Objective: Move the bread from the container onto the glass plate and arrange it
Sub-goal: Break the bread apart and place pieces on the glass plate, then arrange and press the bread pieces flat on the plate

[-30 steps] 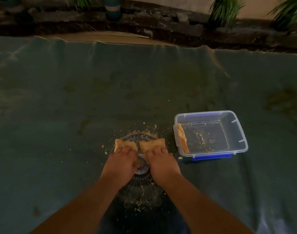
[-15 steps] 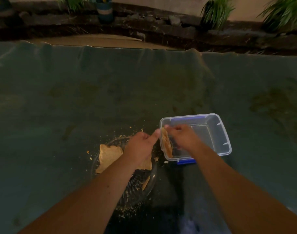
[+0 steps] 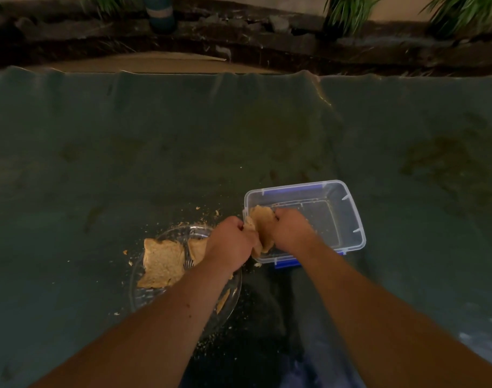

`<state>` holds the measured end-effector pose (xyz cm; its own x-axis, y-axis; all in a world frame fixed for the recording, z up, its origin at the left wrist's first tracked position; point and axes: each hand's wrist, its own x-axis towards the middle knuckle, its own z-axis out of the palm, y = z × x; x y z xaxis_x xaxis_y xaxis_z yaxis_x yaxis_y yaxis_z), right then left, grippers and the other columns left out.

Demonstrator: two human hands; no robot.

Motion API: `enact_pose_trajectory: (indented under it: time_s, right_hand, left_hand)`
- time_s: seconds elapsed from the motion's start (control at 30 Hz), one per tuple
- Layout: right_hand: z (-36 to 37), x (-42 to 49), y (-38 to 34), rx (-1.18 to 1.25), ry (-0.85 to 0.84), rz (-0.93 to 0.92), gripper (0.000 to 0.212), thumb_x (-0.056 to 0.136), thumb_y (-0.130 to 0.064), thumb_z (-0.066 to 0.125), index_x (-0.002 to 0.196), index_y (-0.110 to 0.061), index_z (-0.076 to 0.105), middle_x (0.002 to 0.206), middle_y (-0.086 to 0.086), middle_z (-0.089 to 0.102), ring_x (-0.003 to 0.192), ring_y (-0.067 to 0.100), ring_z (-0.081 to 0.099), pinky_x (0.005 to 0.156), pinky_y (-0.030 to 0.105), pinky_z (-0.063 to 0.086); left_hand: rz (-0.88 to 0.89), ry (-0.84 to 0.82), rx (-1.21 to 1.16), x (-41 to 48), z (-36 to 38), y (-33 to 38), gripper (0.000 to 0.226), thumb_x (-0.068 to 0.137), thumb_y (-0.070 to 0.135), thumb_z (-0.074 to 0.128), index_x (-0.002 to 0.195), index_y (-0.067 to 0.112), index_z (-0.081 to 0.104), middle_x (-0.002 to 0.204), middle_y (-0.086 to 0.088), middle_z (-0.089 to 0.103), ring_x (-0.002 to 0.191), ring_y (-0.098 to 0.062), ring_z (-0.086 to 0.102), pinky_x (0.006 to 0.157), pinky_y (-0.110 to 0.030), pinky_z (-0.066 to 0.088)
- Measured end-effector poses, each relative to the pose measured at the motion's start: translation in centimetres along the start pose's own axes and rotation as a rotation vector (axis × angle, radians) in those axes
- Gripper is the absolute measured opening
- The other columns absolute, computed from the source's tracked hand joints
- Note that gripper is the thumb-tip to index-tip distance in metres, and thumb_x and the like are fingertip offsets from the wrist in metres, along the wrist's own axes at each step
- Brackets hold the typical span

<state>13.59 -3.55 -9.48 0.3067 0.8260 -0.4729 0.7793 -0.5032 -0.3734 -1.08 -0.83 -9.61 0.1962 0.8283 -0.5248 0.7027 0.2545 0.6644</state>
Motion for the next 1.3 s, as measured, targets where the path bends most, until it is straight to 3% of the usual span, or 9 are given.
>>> enact_pose_trajectory:
  time_s: [0.1,0.23,0.33,0.6,0.77,0.87,1.0,1.17,1.3]
  right_hand:
    - [-1.0,-1.5,-0.8,0.007,0.146,-0.030,0.025,0.106,-0.035,0.050,0.088,-0.021,0.061,0.086,0.002,0.068,0.069,0.013,0.056,0.080,0.038,0.052]
    - [-2.5,-4.4,-2.4,0.324,0.241,-0.014,0.025,0.101,-0.041,0.055,0.081,-0.027,0.059,0.076,-0.002,0.065,0.071,0.011,0.062,0.069,0.036,0.048]
    - [-2.4,-6.3,-3.9,0.451,0.171,0.028,0.013,0.094,-0.031,0.063,0.082,-0.025,0.062,0.081,0.002,0.067,0.076,0.016,0.066,0.076,0.042,0.057]
    - [4.9,-6.3,-7.4,0.574,-0.238,0.188,0.015,0.093,-0.020,0.069,0.107,-0.019,0.063,0.112,0.004,0.065,0.089,0.021,0.069,0.071,0.038,0.068]
    - [9.3,-7.2,-6.7,-0.023,-0.103,0.056,0.032,0.093,-0.031,0.063,0.123,-0.021,0.060,0.107,-0.001,0.065,0.092,0.017,0.061,0.079,0.037,0.055]
    - [10.5,-8.1,-6.6,-0.302,0.076,-0.114,0.048,0.094,-0.040,0.064,0.136,-0.020,0.052,0.131,0.007,0.061,0.115,0.024,0.058,0.091,0.039,0.053]
    - [11.0,-7.8,-7.9,-0.387,0.032,-0.302,0.067,0.092,-0.053,0.062,0.147,-0.021,0.040,0.145,0.012,0.049,0.130,0.033,0.046,0.106,0.050,0.045]
    - [11.2,-6.8,-9.3,-0.529,0.030,-0.311,0.064,0.093,-0.055,0.060,0.142,-0.014,0.048,0.143,0.018,0.049,0.130,0.038,0.044,0.109,0.052,0.040]
    - [10.3,-5.9,-9.7,-0.340,-0.070,-0.351,0.038,0.094,-0.027,0.066,0.128,-0.018,0.051,0.116,0.010,0.066,0.111,0.032,0.063,0.095,0.047,0.054]
  left_hand:
    - [0.021,0.081,-0.085,-0.4,-1.0,0.7,0.013,0.085,0.027,0.073,0.082,0.025,0.061,0.073,-0.001,0.069,0.057,-0.016,0.069,0.039,-0.026,0.046]
    - [0.013,0.097,-0.273,-1.3,-5.0,-0.3,0.018,0.083,0.019,0.074,0.095,0.025,0.062,0.084,-0.004,0.069,0.061,-0.016,0.068,0.045,-0.029,0.051]
    - [-0.054,0.127,-0.365,-1.9,-8.9,-3.5,0.032,0.083,0.011,0.072,0.114,0.017,0.063,0.091,-0.009,0.072,0.068,-0.021,0.069,0.050,-0.033,0.051]
    - [-0.215,0.060,-0.285,-3.5,-14.0,-13.6,0.029,0.073,0.020,0.073,0.101,0.022,0.068,0.091,-0.006,0.074,0.078,-0.024,0.070,0.065,-0.039,0.055]
    - [-0.034,0.101,0.409,-3.7,-13.7,-16.9,0.053,0.081,0.036,0.074,0.126,0.026,0.050,0.109,0.002,0.060,0.091,-0.021,0.060,0.076,-0.040,0.049]
    - [0.235,0.249,0.758,-4.3,-13.1,-17.0,0.068,0.078,0.047,0.075,0.133,0.021,0.045,0.126,-0.006,0.053,0.112,-0.027,0.052,0.088,-0.048,0.053]
    - [0.365,0.188,0.936,-3.6,-12.6,-16.4,0.078,0.083,0.060,0.068,0.144,0.018,0.042,0.139,-0.009,0.047,0.123,-0.030,0.042,0.097,-0.048,0.047]
    - [0.374,0.066,1.065,-3.0,-12.3,-16.0,0.061,0.084,0.060,0.069,0.129,0.021,0.058,0.131,-0.005,0.053,0.123,-0.029,0.042,0.103,-0.048,0.043]
    - [0.392,0.009,0.792,-2.9,-12.5,-16.2,0.030,0.088,0.041,0.072,0.108,0.026,0.057,0.097,0.003,0.065,0.099,-0.024,0.062,0.074,-0.038,0.049]
